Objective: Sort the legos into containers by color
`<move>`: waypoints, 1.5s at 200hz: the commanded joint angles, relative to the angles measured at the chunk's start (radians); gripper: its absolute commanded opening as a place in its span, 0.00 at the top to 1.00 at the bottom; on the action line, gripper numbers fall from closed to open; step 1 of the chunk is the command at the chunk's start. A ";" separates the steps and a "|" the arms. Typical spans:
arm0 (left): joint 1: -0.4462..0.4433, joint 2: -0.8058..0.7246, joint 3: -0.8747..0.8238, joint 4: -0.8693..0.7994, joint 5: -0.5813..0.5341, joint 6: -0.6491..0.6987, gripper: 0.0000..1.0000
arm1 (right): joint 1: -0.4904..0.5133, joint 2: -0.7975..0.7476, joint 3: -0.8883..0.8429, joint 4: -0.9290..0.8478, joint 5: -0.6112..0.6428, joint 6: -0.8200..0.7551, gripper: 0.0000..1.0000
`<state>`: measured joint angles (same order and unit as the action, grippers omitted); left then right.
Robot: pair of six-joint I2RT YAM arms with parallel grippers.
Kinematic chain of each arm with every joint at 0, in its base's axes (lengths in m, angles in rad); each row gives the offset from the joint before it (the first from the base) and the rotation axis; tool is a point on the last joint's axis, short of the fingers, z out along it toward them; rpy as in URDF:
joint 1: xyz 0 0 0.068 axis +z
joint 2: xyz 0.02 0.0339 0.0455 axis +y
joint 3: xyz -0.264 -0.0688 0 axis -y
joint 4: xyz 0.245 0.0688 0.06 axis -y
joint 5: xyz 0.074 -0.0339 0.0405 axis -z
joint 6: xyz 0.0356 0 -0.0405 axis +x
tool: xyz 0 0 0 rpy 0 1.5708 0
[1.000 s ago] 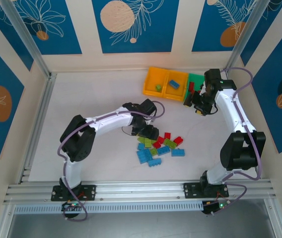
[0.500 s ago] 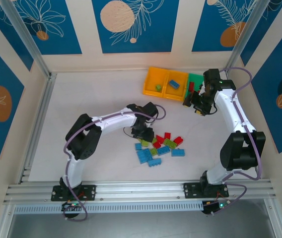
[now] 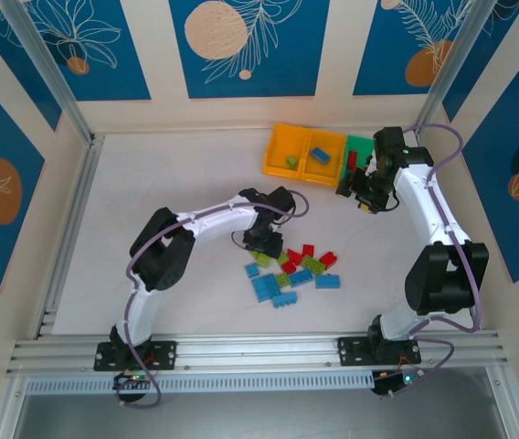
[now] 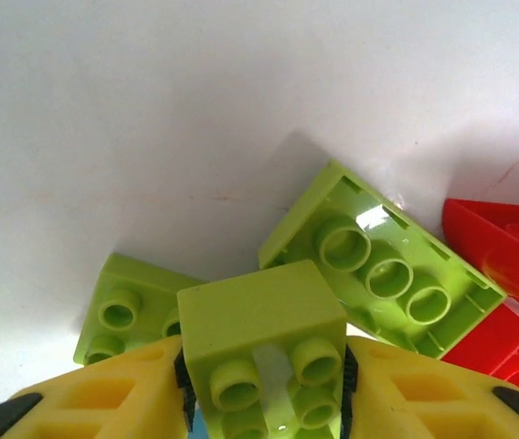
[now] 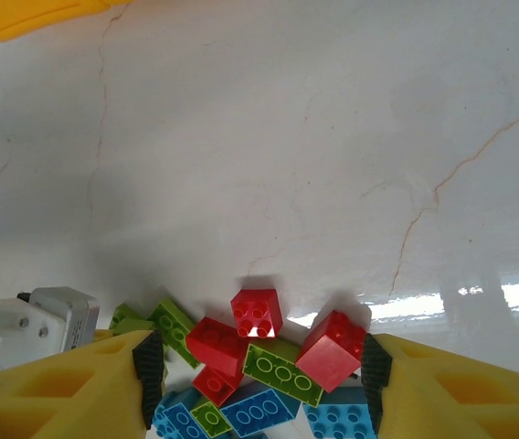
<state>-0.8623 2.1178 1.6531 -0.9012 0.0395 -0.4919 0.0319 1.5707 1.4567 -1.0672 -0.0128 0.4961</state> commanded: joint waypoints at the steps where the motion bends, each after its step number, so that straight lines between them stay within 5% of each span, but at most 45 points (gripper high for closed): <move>1: -0.005 0.015 0.035 -0.054 -0.039 0.012 0.64 | 0.007 -0.024 0.001 -0.024 -0.033 0.002 0.38; 82: 0.088 -0.016 0.263 -0.003 -0.060 0.016 0.72 | 0.055 -0.092 0.010 -0.014 -0.043 0.072 0.38; 165: 0.309 0.437 0.962 0.187 -0.045 -0.162 0.72 | 0.107 -0.100 -0.037 0.026 0.016 0.142 0.38; 251: 0.337 0.542 0.984 0.552 0.006 -0.346 0.63 | 0.111 -0.139 -0.081 0.010 0.042 0.136 0.38; 277: 0.330 0.550 0.984 0.575 -0.001 -0.341 0.47 | 0.112 -0.144 -0.086 0.010 0.041 0.140 0.38; 300: 0.331 0.545 0.995 0.582 0.005 -0.329 0.43 | 0.112 -0.151 -0.085 0.009 0.042 0.142 0.38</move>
<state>-0.5259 2.6537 2.5996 -0.3698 0.0265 -0.8238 0.1383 1.4479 1.3785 -1.0409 0.0235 0.6212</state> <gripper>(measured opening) 0.561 0.620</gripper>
